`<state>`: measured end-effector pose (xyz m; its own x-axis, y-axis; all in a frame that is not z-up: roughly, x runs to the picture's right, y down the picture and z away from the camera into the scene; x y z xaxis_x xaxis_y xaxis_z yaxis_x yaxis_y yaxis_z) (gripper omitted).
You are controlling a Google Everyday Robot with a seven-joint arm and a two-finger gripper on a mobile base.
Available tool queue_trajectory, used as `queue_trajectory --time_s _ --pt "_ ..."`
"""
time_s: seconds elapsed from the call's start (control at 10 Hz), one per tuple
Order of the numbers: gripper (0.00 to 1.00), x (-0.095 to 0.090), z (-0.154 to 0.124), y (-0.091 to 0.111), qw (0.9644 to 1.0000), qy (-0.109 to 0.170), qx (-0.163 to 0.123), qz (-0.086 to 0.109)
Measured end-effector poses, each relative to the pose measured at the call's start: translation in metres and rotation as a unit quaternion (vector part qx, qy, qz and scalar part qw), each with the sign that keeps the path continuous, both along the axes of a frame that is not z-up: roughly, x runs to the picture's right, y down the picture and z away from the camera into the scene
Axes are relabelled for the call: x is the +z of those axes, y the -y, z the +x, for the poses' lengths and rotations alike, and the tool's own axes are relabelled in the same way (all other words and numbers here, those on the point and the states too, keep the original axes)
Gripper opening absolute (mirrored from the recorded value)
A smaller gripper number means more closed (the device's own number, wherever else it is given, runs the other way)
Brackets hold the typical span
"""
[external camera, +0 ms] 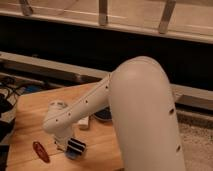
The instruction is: Place the eraser on the white sponge
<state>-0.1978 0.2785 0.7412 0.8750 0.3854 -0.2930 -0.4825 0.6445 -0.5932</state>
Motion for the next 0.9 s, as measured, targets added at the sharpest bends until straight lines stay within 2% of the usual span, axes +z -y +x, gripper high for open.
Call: queue_trajectory --time_s 0.2,0.3,0.9 --pt "0.7 -0.0003 0.0016 0.0005 1.0 0.0 0.0 0.001" --pt "0.72 -0.0006 0.0015 -0.0002 1.0 0.0 -0.001 0.001" --pt "0.72 -0.0026 0.0016 -0.0046 1.0 0.002 -0.004 0.001"
